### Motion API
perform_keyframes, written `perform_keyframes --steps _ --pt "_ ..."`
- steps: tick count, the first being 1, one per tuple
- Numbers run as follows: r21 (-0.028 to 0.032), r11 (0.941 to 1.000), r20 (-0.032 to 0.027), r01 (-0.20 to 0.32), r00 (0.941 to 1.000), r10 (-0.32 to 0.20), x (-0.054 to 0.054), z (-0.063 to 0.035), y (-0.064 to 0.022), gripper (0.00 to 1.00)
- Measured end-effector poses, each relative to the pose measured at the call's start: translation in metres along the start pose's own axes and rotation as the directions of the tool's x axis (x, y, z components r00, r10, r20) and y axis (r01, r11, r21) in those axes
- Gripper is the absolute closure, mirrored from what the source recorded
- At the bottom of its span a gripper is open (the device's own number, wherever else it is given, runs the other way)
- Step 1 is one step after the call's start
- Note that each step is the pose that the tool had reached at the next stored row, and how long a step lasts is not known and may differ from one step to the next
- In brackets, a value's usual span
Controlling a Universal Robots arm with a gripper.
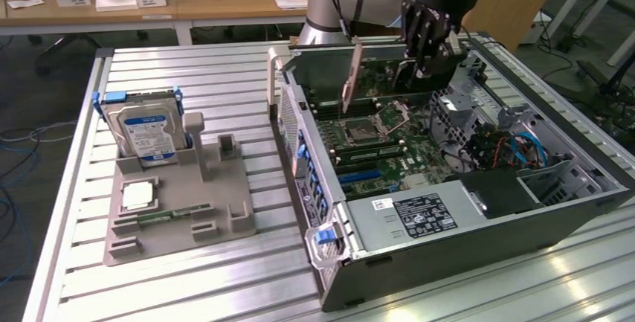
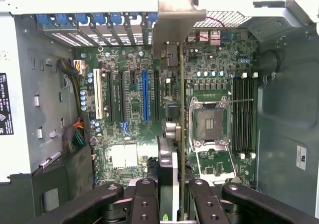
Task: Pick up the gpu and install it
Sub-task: 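Insert the gpu into the slot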
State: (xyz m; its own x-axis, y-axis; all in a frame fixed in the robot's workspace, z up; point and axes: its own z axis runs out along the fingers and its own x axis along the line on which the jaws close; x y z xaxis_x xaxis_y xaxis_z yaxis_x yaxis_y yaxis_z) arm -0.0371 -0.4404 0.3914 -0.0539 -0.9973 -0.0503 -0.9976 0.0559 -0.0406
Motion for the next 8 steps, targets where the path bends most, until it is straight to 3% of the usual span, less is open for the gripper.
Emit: perform_keyframes --steps 8 --pt "0.0000 1.0000 0.0000 0.000 1.0000 0.000 0.0002 0.0020 0.0014 0.72"
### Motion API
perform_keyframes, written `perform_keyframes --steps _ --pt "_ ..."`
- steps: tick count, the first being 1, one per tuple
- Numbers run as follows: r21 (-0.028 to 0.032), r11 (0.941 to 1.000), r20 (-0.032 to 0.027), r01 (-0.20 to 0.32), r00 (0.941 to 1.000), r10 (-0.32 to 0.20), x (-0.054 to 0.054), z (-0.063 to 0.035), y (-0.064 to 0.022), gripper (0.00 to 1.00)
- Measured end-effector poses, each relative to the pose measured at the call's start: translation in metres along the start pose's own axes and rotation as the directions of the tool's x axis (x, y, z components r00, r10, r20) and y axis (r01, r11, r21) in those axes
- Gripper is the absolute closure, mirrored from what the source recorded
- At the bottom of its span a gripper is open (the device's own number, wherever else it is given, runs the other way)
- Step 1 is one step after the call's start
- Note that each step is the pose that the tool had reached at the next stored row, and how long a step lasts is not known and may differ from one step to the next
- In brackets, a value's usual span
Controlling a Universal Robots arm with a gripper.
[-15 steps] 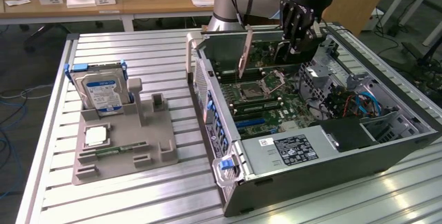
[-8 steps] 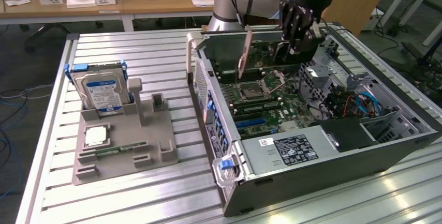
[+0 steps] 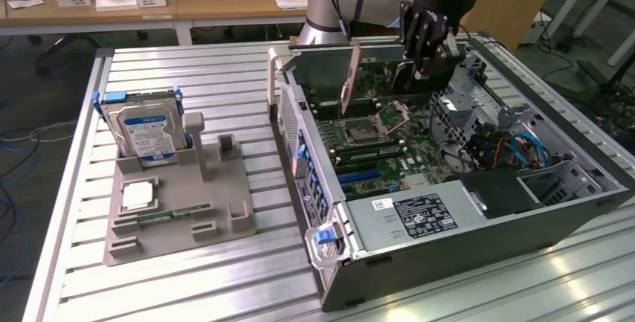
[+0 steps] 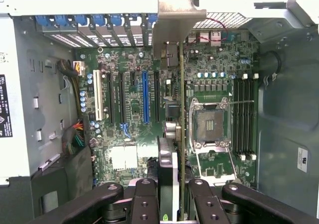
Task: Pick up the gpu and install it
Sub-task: 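Insert the gpu into the slot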
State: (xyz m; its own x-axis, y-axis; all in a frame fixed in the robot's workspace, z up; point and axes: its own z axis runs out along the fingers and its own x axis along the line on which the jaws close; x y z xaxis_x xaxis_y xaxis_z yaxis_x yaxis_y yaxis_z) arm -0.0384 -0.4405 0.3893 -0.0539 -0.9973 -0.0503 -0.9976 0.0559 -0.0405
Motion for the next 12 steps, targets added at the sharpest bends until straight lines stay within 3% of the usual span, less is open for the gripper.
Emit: perform_keyframes --steps 8,12 --pt "-0.0002 1.0000 0.0000 0.000 1.0000 0.000 0.002 0.0040 0.0003 0.72" --pt "-0.0006 1.0000 0.0000 0.000 1.0000 0.000 0.002 0.0110 0.0007 0.72"
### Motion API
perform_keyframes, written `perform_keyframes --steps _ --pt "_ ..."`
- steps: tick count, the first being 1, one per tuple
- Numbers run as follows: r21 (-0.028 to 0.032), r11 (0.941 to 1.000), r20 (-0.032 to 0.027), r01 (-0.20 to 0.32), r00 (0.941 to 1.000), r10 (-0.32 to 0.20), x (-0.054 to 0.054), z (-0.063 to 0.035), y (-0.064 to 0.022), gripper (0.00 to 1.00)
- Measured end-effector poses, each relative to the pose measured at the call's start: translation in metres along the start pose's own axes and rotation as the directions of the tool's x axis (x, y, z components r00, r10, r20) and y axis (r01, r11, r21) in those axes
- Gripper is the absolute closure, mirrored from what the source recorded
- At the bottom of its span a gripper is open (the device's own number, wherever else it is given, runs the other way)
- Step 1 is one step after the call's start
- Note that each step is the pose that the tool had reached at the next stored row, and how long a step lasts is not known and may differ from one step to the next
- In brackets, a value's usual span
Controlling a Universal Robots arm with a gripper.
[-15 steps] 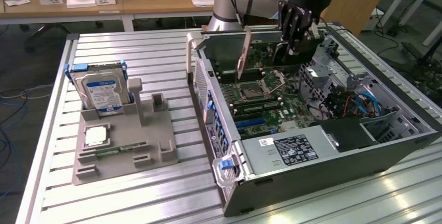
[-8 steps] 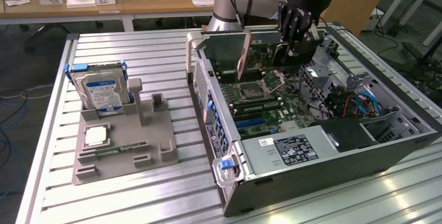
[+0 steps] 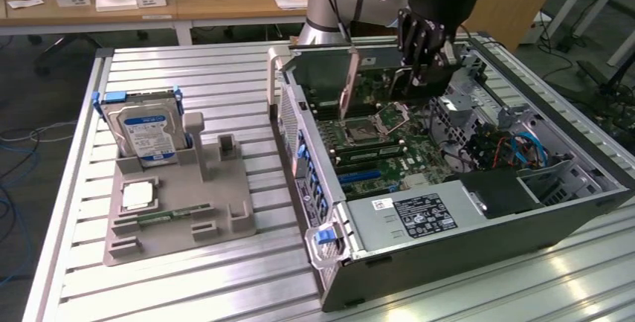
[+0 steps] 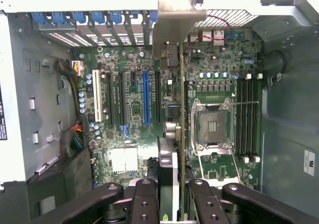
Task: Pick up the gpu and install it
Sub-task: 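Insert the gpu into the slot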
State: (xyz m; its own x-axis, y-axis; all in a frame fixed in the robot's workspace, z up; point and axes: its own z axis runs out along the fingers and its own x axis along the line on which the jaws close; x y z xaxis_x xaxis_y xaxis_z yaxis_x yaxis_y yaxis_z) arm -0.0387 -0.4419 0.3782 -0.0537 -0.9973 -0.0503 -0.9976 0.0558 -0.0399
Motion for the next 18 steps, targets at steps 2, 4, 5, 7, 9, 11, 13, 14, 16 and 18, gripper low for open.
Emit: perform_keyframes --steps 2,4,5,7,9,11,13,14,16,18 --pt "-0.0002 1.0000 -0.0001 0.000 1.0000 0.000 0.000 0.0037 0.0003 0.72" --pt "-0.0004 1.0000 0.0001 0.000 1.0000 0.000 0.000 0.0073 0.0005 0.72" --pt "-0.0007 1.0000 0.0000 0.000 1.0000 0.000 0.000 0.0091 0.0006 0.72" --pt "-0.0013 1.0000 0.0000 0.000 1.0000 0.000 0.001 0.0129 0.0008 0.72" --pt "-0.0019 1.0000 -0.0002 0.000 1.0000 0.000 0.001 0.0164 0.0010 0.72" --pt "-0.0027 1.0000 -0.0002 0.000 1.0000 0.000 0.001 0.0200 0.0012 0.72" --pt "-0.0035 1.0000 -0.0001 0.000 1.0000 0.000 0.001 0.0236 0.0014 0.72" --pt "-0.0040 1.0000 -0.0002 0.000 1.0000 0.000 0.001 0.0255 0.0015 0.72" --pt "-0.0044 1.0000 -0.0002 0.000 1.0000 0.000 0.001 0.0291 0.0016 0.72" --pt "-0.0049 1.0000 -0.0003 0.000 1.0000 0.000 0.002 0.0327 0.0018 0.72"
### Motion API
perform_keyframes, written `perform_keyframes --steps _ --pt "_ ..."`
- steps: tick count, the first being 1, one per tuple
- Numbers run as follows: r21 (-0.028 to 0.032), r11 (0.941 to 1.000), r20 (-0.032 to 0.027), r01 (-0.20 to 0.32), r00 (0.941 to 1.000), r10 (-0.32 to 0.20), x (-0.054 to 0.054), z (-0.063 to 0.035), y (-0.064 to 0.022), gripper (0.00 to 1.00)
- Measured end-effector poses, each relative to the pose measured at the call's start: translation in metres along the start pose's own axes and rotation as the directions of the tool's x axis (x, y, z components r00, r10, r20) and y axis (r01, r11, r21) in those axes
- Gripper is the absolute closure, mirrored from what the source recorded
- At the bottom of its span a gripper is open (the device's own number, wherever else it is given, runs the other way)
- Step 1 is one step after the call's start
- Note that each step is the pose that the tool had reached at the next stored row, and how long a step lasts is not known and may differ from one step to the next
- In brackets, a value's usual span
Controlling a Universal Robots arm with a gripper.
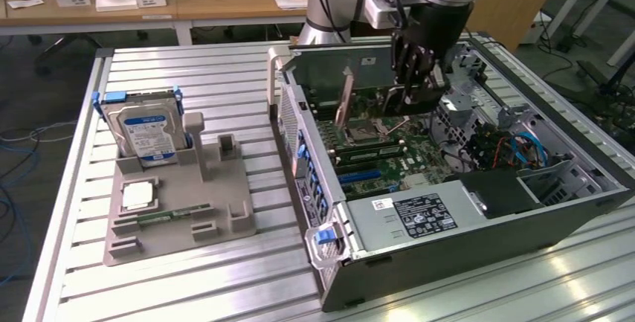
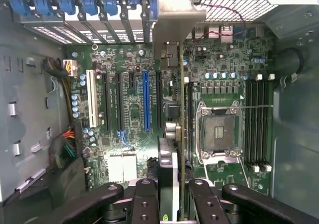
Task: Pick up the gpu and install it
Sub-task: 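Insert the gpu into the slot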
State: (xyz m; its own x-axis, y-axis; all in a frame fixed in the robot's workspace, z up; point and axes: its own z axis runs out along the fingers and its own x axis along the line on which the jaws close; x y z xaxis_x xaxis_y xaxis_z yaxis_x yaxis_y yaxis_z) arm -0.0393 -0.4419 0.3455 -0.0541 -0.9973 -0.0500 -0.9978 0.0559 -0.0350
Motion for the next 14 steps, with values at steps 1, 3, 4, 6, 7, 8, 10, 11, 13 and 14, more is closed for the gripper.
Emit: perform_keyframes --steps 1,3,4,6,7,8,10,11,13,14 --pt "-0.0003 1.0000 0.0000 0.000 1.0000 0.000 0.0001 0.0018 0.0001 0.72" --pt "-0.0011 1.0000 0.0001 0.000 1.0000 0.000 0.0003 0.0053 0.0002 0.72" --pt "-0.0015 1.0000 0.0002 0.000 1.0000 0.000 0.0003 0.0068 0.0002 0.72" --pt "-0.0016 1.0000 -0.0001 0.000 1.0000 0.000 0.0004 0.0072 0.0003 0.72" --pt "-0.0016 1.0000 -0.0002 0.000 1.0000 0.000 0.0004 0.0072 0.0003 0.72" --pt "-0.0016 1.0000 -0.0001 0.000 1.0000 0.000 0.0004 0.0073 0.0003 0.72" --pt "-0.0015 1.0000 0.0001 0.000 1.0000 0.000 0.0004 0.0074 0.0003 0.72" --pt "-0.0016 1.0000 0.0001 0.000 1.0000 0.000 0.0004 0.0074 0.0003 0.72" --pt "-0.0015 1.0000 0.0001 0.000 1.0000 0.000 0.0004 0.0074 0.0003 0.72" --pt "-0.0015 1.0000 0.0001 0.000 1.0000 0.000 0.0004 0.0074 0.0003 0.72"
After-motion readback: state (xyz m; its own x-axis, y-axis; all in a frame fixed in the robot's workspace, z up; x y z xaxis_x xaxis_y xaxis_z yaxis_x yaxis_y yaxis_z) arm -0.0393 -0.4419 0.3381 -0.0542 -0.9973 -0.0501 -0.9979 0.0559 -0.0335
